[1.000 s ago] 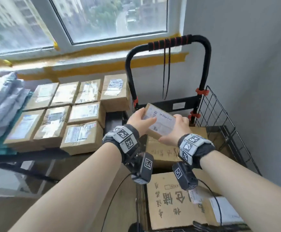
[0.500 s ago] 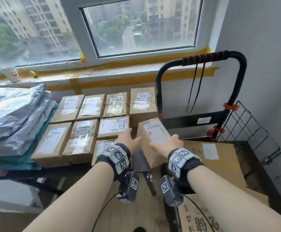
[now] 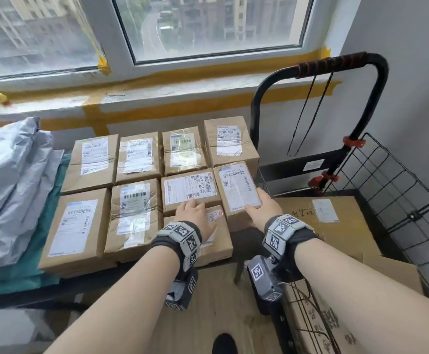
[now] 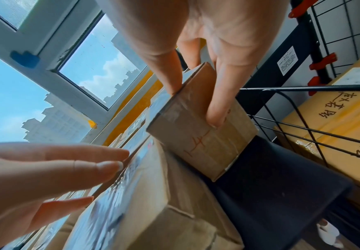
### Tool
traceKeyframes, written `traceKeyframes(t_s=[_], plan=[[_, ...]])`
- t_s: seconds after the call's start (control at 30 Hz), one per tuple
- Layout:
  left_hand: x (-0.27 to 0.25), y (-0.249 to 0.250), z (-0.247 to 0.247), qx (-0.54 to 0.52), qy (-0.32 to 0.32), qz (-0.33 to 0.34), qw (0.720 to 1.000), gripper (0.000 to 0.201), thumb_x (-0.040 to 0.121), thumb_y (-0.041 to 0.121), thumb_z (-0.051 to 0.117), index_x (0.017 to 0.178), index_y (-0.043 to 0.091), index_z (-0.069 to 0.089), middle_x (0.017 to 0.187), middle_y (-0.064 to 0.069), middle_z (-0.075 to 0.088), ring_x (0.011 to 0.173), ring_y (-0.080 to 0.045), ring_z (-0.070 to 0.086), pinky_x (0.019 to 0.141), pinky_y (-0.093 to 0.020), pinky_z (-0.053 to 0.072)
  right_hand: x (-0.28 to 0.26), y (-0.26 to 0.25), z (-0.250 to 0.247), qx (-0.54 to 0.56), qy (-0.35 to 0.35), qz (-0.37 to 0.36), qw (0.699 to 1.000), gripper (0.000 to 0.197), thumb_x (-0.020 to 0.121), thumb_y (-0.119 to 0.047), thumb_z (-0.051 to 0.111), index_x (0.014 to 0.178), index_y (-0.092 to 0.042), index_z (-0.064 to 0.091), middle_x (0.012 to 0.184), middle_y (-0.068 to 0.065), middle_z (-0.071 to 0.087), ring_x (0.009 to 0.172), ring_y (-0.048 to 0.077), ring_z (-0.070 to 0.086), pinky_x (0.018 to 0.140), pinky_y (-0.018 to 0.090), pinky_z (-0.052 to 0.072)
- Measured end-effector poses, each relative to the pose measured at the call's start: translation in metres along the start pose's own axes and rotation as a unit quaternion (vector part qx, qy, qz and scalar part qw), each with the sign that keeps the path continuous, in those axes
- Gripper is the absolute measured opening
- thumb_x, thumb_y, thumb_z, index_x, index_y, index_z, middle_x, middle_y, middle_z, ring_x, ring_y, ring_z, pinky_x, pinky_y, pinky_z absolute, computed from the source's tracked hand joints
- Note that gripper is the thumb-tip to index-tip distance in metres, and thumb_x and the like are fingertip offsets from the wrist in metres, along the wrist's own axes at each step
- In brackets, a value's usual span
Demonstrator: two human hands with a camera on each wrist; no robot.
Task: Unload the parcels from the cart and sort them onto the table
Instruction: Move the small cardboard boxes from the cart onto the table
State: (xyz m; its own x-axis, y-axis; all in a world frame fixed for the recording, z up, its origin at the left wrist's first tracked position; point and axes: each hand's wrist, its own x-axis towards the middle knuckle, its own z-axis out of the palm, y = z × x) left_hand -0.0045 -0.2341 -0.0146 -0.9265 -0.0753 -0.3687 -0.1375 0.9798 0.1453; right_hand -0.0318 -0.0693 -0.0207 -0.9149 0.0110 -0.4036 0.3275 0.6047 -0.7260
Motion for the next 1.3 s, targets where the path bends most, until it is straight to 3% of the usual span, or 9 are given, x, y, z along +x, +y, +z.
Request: traceKeyframes(t_s=[0.17, 0.37, 0.47, 0.53, 0.73, 0.87, 1.0, 1.13, 1.3], plan=[[0.006, -0.002, 0.0, 0.001, -0.014, 0.001, 1.0, 0.053, 0.088, 0.054, 0.046, 0.125, 0.017, 0.052, 0.129, -0.005, 0.047, 0.124, -0.026, 0.042, 0.108, -0.041, 0.033, 0.012, 0.0, 0.007, 0.016, -0.005, 0.021, 1.0, 0.046, 0.09, -0.023, 0.051, 0.134, -0.026, 0.04, 0.13, 0.002, 0.058, 0.109, 0.029, 0.06, 0.091, 0.046, 0.052], [0.009, 0.008, -0.013, -0.02, -0.002, -0.007, 1.0, 0.057, 0.09, 0.049, 0.046, 0.134, 0.012, 0.044, 0.136, -0.011, 0.045, 0.125, -0.029, 0.043, 0.105, -0.041, 0.039, 0.005, 0.002, 0.002, 0.057, 0.01, 0.056, 0.997, 0.07, 0.091, -0.028, 0.053, 0.15, -0.028, 0.014, 0.145, 0.004, 0.043, 0.122, 0.031, 0.052, 0.099, 0.046, 0.047], [0.011, 0.027, -0.024, -0.042, 0.025, 0.015, 0.999, 0.054, 0.091, 0.042, 0.048, 0.135, 0.012, 0.042, 0.134, -0.011, 0.046, 0.123, -0.029, 0.045, 0.103, -0.04, 0.041, 0.001, 0.011, -0.012, 0.082, 0.018, 0.066, 0.994, 0.071, 0.091, -0.031, 0.054, 0.15, -0.026, 0.015, 0.149, 0.008, 0.035, 0.12, 0.031, 0.053, 0.095, 0.044, 0.051], [0.012, 0.047, -0.033, -0.051, 0.04, 0.032, 0.997, 0.055, 0.091, 0.041, 0.048, 0.137, 0.013, 0.039, 0.136, -0.011, 0.045, 0.125, -0.028, 0.044, 0.103, -0.04, 0.04, -0.003, 0.02, -0.027, 0.094, 0.024, 0.081, 0.992, 0.069, 0.091, -0.034, 0.054, 0.149, -0.026, 0.017, 0.146, 0.01, 0.039, 0.11, 0.031, 0.06, 0.088, 0.041, 0.055], [0.013, 0.123, -0.041, -0.062, 0.058, 0.127, 0.988, 0.054, 0.093, 0.041, 0.049, 0.138, 0.015, 0.039, 0.138, -0.01, 0.045, 0.126, -0.028, 0.044, 0.101, -0.04, 0.04, -0.019, 0.062, -0.087, 0.079, 0.078, 0.15, 0.982, 0.062, 0.092, -0.038, 0.05, 0.145, -0.017, 0.026, 0.131, 0.012, 0.054, 0.1, 0.028, 0.065, 0.089, 0.042, 0.055], [0.011, 0.179, -0.029, -0.053, 0.014, 0.187, 0.981, 0.053, 0.092, 0.038, 0.051, 0.139, 0.014, 0.04, 0.136, -0.01, 0.046, 0.123, -0.028, 0.048, 0.097, -0.038, 0.044, -0.037, 0.1, -0.129, 0.116, 0.126, 0.191, 0.966, 0.056, 0.095, -0.028, 0.051, 0.143, -0.009, 0.031, 0.128, 0.014, 0.055, 0.1, 0.03, 0.066, 0.086, 0.04, 0.056], [0.012, 0.236, -0.005, -0.042, -0.039, 0.224, 0.973, 0.049, 0.092, 0.037, 0.054, 0.135, 0.016, 0.045, 0.128, -0.009, 0.052, 0.111, -0.025, 0.056, 0.082, -0.034, 0.048, -0.051, 0.15, -0.167, 0.103, 0.144, 0.249, 0.952, 0.053, 0.095, -0.029, 0.05, 0.141, -0.007, 0.034, 0.125, 0.014, 0.056, 0.103, 0.029, 0.064, 0.092, 0.041, 0.053], [0.021, 0.29, 0.025, -0.021, -0.088, 0.225, 0.97, 0.044, 0.091, 0.035, 0.054, 0.132, 0.018, 0.047, 0.122, -0.008, 0.054, 0.103, -0.025, 0.059, 0.077, -0.033, 0.05, -0.046, 0.207, -0.203, 0.047, 0.145, 0.305, 0.94, 0.051, 0.092, -0.033, 0.051, 0.134, -0.005, 0.044, 0.132, 0.017, 0.054, 0.115, 0.033, 0.056, 0.1, 0.044, 0.045], [0.036, 0.348, 0.069, 0.044, -0.139, 0.192, 0.97, 0.044, 0.089, 0.037, 0.054, 0.126, 0.013, 0.048, 0.121, -0.011, 0.054, 0.103, -0.029, 0.057, 0.082, -0.037, 0.052, -0.032, 0.269, -0.244, 0.017, 0.138, 0.385, 0.912, 0.052, 0.091, -0.035, 0.05, 0.132, -0.005, 0.046, 0.131, 0.018, 0.054, 0.117, 0.033, 0.054, 0.096, 0.037, 0.042]])
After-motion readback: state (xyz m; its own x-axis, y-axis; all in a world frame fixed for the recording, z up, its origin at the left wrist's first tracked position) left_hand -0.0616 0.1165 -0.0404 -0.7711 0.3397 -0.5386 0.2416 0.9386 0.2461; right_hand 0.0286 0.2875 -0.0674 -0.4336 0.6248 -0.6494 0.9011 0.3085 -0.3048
